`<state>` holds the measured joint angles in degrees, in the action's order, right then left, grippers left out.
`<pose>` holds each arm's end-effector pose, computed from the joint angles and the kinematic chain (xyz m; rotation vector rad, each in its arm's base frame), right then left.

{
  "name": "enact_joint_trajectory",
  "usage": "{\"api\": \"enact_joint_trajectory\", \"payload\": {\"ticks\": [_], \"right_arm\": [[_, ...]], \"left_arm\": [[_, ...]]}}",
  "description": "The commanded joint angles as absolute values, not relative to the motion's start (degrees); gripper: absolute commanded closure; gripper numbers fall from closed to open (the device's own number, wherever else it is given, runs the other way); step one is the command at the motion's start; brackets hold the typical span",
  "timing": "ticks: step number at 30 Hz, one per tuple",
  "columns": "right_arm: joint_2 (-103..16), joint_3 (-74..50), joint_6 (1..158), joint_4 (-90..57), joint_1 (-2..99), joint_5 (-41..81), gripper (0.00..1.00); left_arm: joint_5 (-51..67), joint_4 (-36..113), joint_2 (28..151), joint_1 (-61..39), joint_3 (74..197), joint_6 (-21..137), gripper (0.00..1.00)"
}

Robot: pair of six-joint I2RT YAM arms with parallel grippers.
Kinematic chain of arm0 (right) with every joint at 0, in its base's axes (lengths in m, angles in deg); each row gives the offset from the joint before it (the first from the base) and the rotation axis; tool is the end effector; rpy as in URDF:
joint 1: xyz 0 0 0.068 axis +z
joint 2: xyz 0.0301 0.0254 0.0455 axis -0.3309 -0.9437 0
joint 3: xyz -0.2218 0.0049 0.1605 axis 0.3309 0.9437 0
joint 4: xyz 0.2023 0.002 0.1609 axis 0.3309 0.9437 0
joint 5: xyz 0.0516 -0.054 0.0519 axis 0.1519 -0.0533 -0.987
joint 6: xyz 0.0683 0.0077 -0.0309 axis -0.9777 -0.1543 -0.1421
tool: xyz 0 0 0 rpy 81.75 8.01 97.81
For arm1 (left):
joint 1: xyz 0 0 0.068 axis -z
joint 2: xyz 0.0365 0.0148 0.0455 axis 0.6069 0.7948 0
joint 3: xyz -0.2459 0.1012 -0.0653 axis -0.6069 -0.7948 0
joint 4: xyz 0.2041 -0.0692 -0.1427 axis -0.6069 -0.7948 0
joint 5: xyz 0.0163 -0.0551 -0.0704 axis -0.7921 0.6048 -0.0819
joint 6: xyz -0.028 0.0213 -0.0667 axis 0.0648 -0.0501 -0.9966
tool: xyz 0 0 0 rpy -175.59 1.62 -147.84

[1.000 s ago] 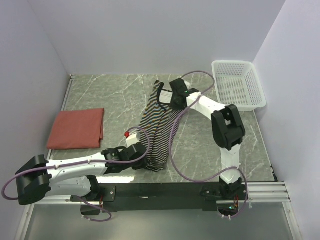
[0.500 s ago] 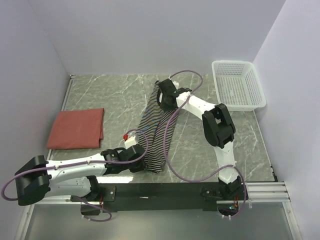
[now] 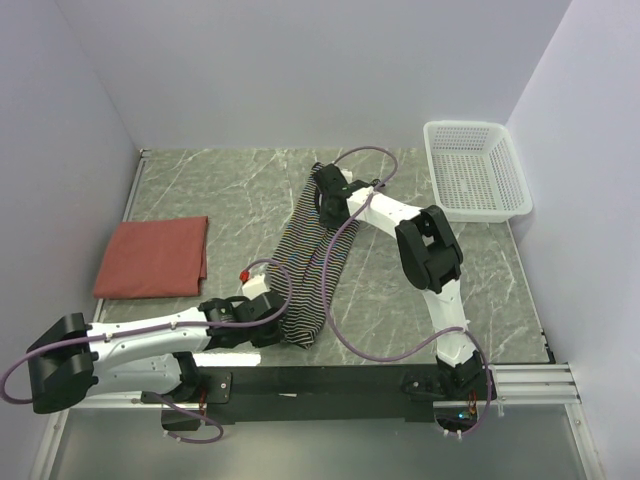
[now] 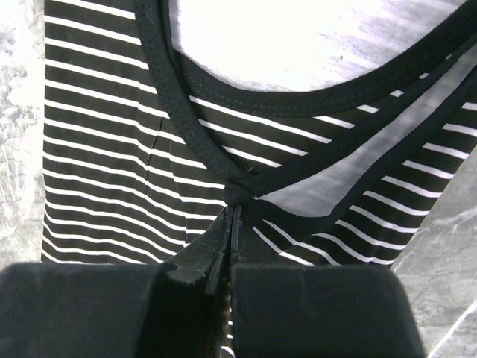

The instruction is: Fold and stack the tank tops

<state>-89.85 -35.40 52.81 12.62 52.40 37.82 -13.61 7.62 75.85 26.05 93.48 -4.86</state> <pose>0.4201 0.2608 0.1480 0.0728 2.5714 0.2220 0.1027 -0.1717 0.1548 -0.3401 2.6626 -0.5541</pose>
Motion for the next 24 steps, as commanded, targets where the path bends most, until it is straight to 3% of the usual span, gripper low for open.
{"api": "enact_joint_trajectory", "payload": {"ticks": [1,23,24], "right_arm": [[-88.78,-37.61,54.12,9.95,52.89,41.07,1.0],[-89.74,-36.64,54.91,6.61,53.07,40.45,1.0],[-89.65,-36.11,55.17,5.91,53.07,40.19,1.0]], "left_arm": [[-15.14,3.11,77.54,25.74,96.11,-4.28,0.99],[-18.49,0.73,77.11,19.07,96.2,-1.91,0.99],[-18.23,0.64,76.76,18.89,96.38,-1.12,0.91]]}}
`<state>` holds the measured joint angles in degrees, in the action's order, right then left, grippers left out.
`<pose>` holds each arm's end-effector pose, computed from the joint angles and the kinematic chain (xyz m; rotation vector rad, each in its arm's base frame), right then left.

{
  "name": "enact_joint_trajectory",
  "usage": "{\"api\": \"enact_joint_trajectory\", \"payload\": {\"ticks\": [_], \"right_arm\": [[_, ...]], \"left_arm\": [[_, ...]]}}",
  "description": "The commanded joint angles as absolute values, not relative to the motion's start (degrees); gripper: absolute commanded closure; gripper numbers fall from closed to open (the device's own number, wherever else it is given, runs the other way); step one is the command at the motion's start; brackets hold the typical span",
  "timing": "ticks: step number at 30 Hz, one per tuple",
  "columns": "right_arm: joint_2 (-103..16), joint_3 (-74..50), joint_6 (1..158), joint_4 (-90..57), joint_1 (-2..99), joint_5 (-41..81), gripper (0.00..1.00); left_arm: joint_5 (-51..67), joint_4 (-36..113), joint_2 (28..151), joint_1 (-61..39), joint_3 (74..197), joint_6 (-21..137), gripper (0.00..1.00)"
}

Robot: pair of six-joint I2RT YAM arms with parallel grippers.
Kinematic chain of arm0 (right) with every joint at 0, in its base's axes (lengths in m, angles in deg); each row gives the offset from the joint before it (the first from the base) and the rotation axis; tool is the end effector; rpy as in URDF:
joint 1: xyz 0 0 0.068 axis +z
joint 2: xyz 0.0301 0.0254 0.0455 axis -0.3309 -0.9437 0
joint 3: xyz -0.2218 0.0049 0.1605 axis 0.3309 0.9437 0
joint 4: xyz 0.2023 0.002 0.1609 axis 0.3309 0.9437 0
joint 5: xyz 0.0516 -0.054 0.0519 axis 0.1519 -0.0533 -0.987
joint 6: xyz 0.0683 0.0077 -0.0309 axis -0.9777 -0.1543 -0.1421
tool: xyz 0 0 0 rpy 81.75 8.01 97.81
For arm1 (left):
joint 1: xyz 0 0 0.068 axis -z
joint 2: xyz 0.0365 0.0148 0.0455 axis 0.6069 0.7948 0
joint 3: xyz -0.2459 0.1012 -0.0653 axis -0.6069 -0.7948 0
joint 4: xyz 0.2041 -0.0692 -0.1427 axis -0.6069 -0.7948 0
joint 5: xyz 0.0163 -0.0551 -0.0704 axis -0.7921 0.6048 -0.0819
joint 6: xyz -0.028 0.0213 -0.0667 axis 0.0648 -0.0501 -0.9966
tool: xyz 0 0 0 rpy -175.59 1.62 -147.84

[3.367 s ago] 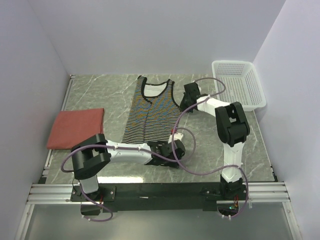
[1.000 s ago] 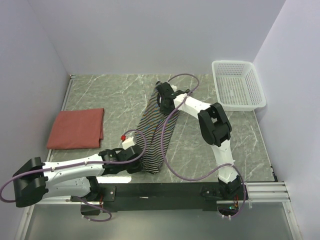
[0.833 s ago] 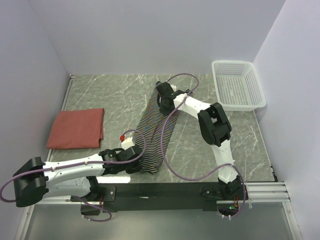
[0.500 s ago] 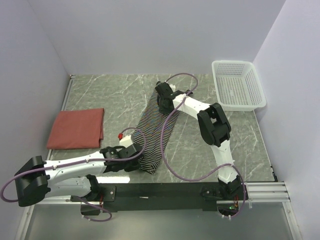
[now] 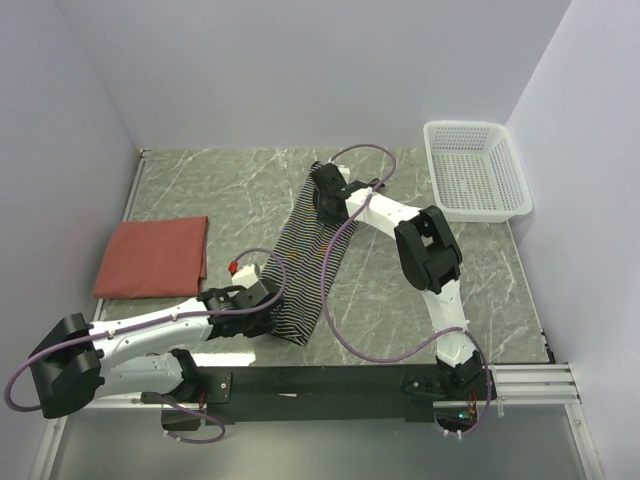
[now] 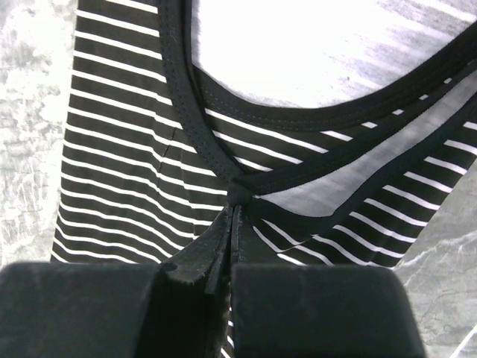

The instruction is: Fold and stack the tank tops

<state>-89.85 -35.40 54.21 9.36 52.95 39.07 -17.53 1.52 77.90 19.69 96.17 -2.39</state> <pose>0.4236 0.2672 0.1525 0.0439 2.5118 0.2305 0.1231 -0.1547 0.1569 -0.4315 2.6313 -0.3449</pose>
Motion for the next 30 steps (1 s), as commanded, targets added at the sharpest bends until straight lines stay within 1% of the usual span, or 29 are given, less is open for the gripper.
{"api": "enact_joint_trajectory", "payload": {"ticks": [1,2,3,4,5,6,7,8,10,11,13,14,15,16,17,18,19,24,30], "right_arm": [[-89.56,-35.94,55.17,5.82,53.07,39.84,0.97],[-89.48,-35.67,55.43,5.56,53.25,39.49,0.96],[-89.3,-35.58,55.52,5.29,53.25,39.23,0.94],[-88.78,-35.32,55.7,4.94,53.25,38.96,0.88],[-88.51,-34.97,56.05,4.5,53.42,38.7,0.85],[-88.33,-34.79,56.14,4.33,53.51,38.61,0.82],[-87.81,-34.7,56.4,4.15,53.42,38.44,0.78],[-87.63,-34.79,56.66,3.97,53.6,38.09,0.76],[-87.54,-35.4,57.01,4.23,53.51,37.73,0.72],[-87.63,-35.84,57.1,4.41,53.6,37.64,0.71],[-87.8,-36.55,57.11,4.76,53.51,37.38,0.71],[-87.98,-37.24,56.93,5.63,53.6,37.55,0.71],[-88.07,-37.34,56.75,5.9,53.6,37.99,0.71],[-87.81,-37.25,56.67,5.91,53.6,38.26,0.71],[-87.46,-36.99,56.58,5.82,53.42,38.43,0.71],[-87.19,-36.38,56.58,5.56,53.51,38.61,0.71],[-86.84,-36.2,56.58,5.55,53.42,38.96,0.71],[-87.19,-37.51,57.19,6.17,52.55,38.79,0.71],[-87.72,-38.13,57.46,6.26,50.96,38.0,0.71]], "left_arm": [[-17.96,0.55,76.32,18.8,96.99,-0.77,0.85],[-17.79,0.47,76.15,18.8,97.43,0.02,0.77],[-17.87,0.12,75.8,18.71,97.87,0.29,0.73],[-18.13,-0.84,74.83,18.71,99.0,0.55,0.68],[-19.27,-1.72,74.13,18.71,99.71,0.99,0.63],[-19.8,-2.25,73.43,18.71,100.5,1.43,0.61],[-20.33,-3.48,72.11,18.71,102.51,1.78,0.59],[-21.64,-3.92,71.58,18.71,103.66,2.48,0.59],[-21.83,-3.58,70.7,18.8,106.82,3.8,0.61],[-20.87,-0.36,70.61,18.71,107.36,6.07,0.62],[-19.29,4.14,73.05,18.8,108.32,7.84,0.68],[-18.15,7.55,74.72,18.8,108.77,9.76,0.72],[-16.57,8.37,76.74,18.71,109.47,9.96,0.8],[-16.12,9.16,80.67,18.88,110.43,10.31,0.86],[-15.59,9.95,82.45,18.97,110.27,9.96,0.91],[-14.54,11.79,83.78,18.97,109.83,9.61,0.98],[-13.92,12.85,85.79,18.89,108.26,9.17,0.99],[-11.28,18.56,89.14,20.82,102.01,5.83,0.99],[-11.28,18.05,92.93,25.91,98.76,2.49,0.99]]}}
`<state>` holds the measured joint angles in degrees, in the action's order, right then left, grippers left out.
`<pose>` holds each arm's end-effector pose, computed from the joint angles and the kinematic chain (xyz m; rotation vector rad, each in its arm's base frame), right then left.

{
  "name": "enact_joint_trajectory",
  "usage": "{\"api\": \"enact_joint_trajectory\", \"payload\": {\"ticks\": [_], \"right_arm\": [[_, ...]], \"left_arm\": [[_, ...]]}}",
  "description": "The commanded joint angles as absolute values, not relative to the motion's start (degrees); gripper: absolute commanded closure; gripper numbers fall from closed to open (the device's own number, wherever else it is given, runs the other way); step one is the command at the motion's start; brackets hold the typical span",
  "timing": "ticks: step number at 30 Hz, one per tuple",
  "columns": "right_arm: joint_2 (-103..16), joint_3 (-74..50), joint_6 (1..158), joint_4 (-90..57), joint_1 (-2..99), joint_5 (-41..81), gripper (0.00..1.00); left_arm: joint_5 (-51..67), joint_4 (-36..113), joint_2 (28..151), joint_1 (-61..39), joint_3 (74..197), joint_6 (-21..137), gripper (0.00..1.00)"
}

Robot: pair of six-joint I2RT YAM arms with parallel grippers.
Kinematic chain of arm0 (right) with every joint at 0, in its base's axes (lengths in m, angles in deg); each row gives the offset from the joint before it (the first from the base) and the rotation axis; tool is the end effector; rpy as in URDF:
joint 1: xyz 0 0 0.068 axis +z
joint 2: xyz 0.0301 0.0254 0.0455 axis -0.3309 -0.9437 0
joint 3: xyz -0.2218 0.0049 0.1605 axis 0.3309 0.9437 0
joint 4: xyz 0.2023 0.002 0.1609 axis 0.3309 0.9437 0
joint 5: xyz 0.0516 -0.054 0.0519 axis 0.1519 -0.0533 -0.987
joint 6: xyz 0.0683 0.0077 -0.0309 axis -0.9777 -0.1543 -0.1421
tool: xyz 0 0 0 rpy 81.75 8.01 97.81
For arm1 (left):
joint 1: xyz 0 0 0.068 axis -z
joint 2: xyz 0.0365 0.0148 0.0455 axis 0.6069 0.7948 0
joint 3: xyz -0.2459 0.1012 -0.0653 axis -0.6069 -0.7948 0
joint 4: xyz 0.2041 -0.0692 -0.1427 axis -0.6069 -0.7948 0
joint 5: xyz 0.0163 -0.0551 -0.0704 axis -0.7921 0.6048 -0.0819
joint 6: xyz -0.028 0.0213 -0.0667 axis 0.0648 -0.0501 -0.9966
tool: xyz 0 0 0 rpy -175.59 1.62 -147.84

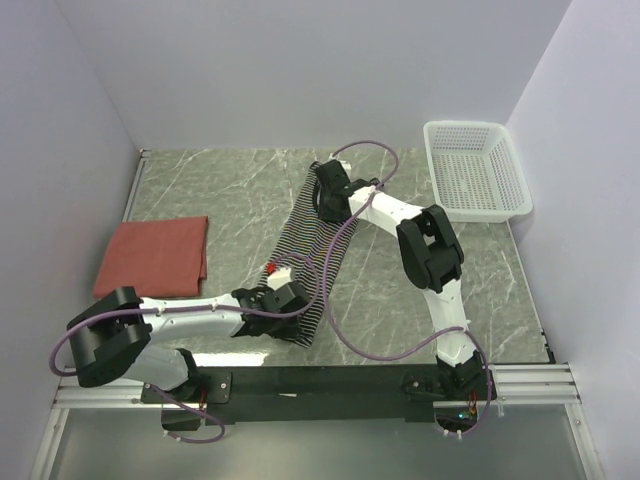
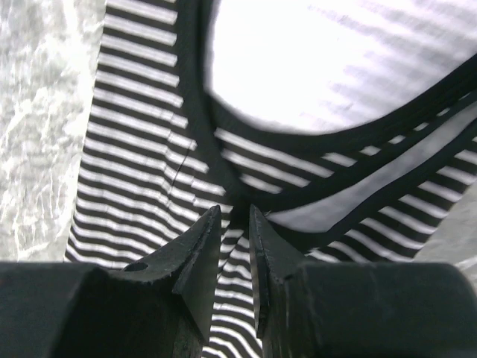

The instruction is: Fold and stack the tank tops

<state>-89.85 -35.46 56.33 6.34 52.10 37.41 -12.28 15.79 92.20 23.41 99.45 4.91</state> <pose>0.4316 0.2657 0.1569 0.0103 2.4723 0.2755 0.1332 -0.2103 0.1364 -0.1603 2.6924 -0.4585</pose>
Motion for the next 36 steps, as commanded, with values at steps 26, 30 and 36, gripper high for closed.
{"api": "enact_joint_trajectory", "payload": {"ticks": [26,30,36], "right_arm": [[-79.54,-25.3,56.93,4.15,40.24,41.34,0.83],[-82.87,-28.37,57.37,5.2,40.06,41.77,0.86],[-88.41,-35.31,57.9,6.95,39.71,41.69,0.89]], "left_arm": [[-8.91,6.35,86.78,25.74,95.41,2.22,0.99],[-8.64,6.27,86.6,25.39,95.24,2.66,0.99],[-8.47,6.09,86.69,25.3,95.06,3.28,0.99]]}}
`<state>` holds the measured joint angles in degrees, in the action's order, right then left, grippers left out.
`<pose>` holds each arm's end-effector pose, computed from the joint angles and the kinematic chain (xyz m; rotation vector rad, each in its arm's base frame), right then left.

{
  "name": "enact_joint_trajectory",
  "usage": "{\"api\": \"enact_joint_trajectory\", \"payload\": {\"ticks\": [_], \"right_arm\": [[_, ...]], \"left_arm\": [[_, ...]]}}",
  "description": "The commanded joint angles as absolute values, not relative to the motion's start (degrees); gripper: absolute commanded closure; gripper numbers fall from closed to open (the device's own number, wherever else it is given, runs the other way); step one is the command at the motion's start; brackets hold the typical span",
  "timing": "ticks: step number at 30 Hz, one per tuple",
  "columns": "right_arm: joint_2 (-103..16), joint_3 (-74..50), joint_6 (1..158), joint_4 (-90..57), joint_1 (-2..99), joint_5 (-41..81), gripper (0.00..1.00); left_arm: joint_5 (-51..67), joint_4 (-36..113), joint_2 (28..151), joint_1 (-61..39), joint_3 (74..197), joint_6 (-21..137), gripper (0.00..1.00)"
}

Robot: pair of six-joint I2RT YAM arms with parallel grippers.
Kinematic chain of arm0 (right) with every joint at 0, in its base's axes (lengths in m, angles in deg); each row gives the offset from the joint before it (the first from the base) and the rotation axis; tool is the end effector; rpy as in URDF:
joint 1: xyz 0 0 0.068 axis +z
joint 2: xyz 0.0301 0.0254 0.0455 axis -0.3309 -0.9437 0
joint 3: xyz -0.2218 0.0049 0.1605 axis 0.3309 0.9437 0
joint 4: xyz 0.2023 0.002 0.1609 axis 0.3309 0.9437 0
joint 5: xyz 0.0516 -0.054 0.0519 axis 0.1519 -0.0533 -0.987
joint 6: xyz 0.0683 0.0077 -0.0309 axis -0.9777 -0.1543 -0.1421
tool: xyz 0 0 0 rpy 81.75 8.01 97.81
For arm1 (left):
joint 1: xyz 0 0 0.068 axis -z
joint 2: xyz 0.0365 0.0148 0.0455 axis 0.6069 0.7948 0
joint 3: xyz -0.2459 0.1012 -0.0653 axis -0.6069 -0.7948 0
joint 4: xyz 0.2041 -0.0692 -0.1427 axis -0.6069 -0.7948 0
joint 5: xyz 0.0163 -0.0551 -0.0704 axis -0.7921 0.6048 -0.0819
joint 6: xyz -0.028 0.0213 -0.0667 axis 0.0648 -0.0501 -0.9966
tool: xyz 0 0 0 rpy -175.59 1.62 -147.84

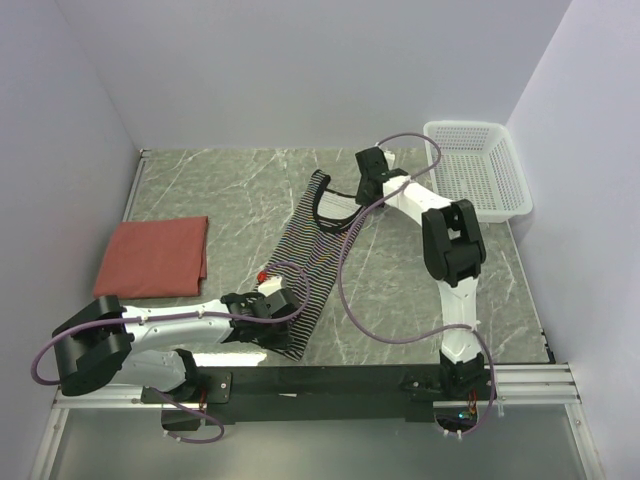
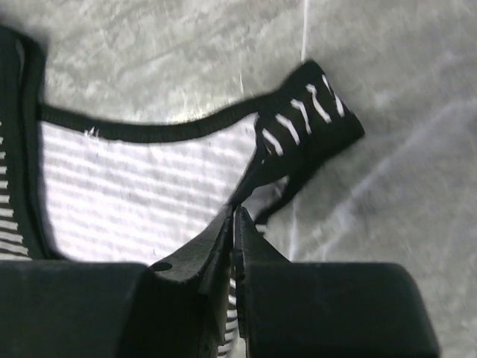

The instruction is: Fold and stack the tank tops

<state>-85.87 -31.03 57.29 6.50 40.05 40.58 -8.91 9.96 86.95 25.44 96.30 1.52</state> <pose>0.4628 0.1605 0.1652 0.2693 2.4376 0.1084 0.1100 -0.1925 0.1339 -0.1713 2.7886 -0.4495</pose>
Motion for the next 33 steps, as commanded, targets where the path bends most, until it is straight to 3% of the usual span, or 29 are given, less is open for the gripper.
{"api": "enact_joint_trajectory", "payload": {"ticks": [1,14,21,24,27,33], "right_arm": [[-89.12,-37.41,58.07,7.66,39.71,41.77,0.9],[-99.13,-49.46,59.56,12.14,39.36,39.49,0.94],[-103.45,-59.92,60.36,17.33,38.31,36.68,0.9],[-100.83,-58.71,60.53,13.66,37.52,36.24,0.76],[-97.04,-57.55,60.27,10.13,36.46,33.25,0.54],[-92.91,-67.92,60.53,15.31,35.67,30.88,0.44]], "left_arm": [[-8.47,6.09,86.6,25.21,95.06,3.45,0.99],[-6.71,7.41,87.48,24.86,94.97,4.86,0.99],[-4.86,10.31,89.76,24.95,97.78,6.18,0.99],[-4.34,12.32,93.71,24.86,100.94,7.32,0.99],[-2.94,16.35,99.51,24.86,104.37,8.29,0.99],[1.37,24.28,115.15,23.11,115.78,8.9,0.99]]}}
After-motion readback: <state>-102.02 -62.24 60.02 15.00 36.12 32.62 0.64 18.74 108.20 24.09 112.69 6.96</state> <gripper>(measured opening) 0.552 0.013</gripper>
